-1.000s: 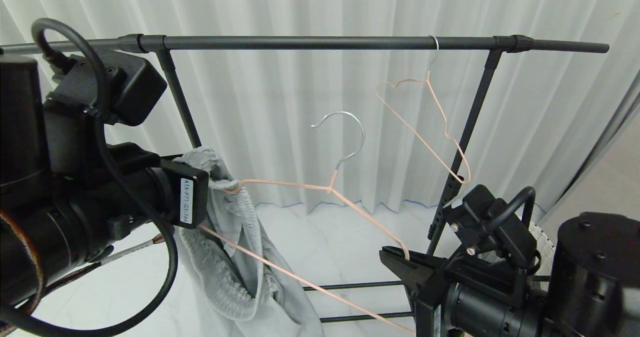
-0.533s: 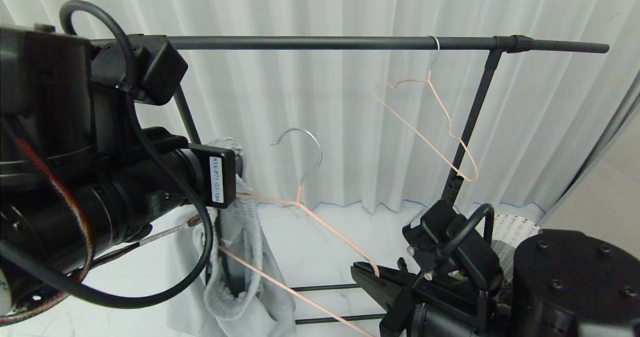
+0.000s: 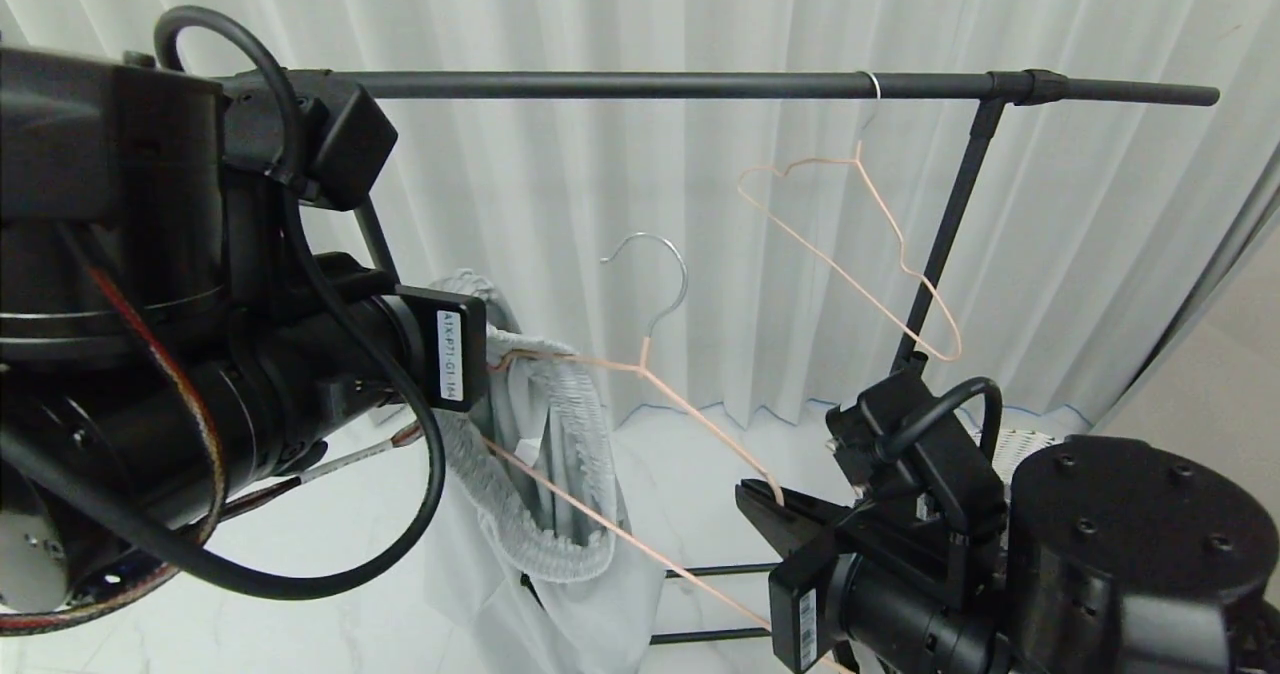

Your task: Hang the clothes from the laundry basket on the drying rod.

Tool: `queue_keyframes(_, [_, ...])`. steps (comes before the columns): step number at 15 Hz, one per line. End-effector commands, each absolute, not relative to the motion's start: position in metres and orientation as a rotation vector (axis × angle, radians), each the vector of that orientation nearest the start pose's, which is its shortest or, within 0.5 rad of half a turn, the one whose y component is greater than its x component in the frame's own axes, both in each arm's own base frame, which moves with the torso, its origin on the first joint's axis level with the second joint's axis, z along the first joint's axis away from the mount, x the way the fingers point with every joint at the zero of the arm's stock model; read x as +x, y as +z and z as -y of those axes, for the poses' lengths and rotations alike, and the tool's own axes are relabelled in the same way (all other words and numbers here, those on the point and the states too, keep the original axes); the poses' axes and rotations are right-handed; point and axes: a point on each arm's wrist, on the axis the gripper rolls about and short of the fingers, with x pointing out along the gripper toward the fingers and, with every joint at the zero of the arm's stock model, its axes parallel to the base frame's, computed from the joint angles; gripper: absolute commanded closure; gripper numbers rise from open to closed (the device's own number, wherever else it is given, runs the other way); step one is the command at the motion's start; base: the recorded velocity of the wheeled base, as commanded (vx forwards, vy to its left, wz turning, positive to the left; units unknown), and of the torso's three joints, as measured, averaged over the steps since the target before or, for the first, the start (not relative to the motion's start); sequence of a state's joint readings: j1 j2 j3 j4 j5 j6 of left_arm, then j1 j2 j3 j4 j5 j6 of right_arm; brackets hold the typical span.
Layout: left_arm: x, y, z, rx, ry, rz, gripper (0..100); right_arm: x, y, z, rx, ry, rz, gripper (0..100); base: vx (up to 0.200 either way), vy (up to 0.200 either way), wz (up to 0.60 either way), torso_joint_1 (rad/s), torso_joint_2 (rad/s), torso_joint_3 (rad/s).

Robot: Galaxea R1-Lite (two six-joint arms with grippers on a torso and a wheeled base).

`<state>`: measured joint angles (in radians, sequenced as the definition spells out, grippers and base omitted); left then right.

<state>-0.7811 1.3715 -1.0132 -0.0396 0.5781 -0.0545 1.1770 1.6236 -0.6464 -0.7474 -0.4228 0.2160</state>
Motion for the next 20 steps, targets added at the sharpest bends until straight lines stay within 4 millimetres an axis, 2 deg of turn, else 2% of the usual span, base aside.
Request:
queue_keyframes(1, [0.166,0.271,0.154,0.149,-0.213,-0.256,100,0.114,0.174,-0.252,0.040,0.731,-0.236,100,0.000,0.000,0.00,0.000,0.00,0.000])
queue_keyframes(5, [0.152,0.276,0.170,0.094,-0.299,-0.247,100,0.113,0.163,-0.264,0.014,0.751,-0.258,100,0.000,0.000,0.00,0.000,0.00,0.000])
queue_keyframes(10, [0.144,0.279,0.176,0.075,-0.344,-0.239,100,0.122,0.165,-0.288,0.037,0.752,-0.242,100,0.000,0.000,0.00,0.000,0.00,0.000])
queue_keyframes(14, [0.147,0.278,0.167,0.072,-0.304,-0.239,100,0.124,0.173,-0.286,0.078,0.737,-0.205,100,0.000,0.000,0.00,0.000,0.00,0.000])
queue_keyframes(17, [0.148,0.291,0.163,0.053,-0.283,-0.202,100,0.123,0.185,-0.282,0.119,0.717,-0.153,100,0.000,0.000,0.00,0.000,0.00,0.000])
queue_keyframes(20, [0.146,0.280,0.160,0.153,-0.273,-0.215,100,0.120,0.197,-0.276,0.144,0.714,-0.120,100,0.000,0.000,0.00,0.000,0.00,0.000])
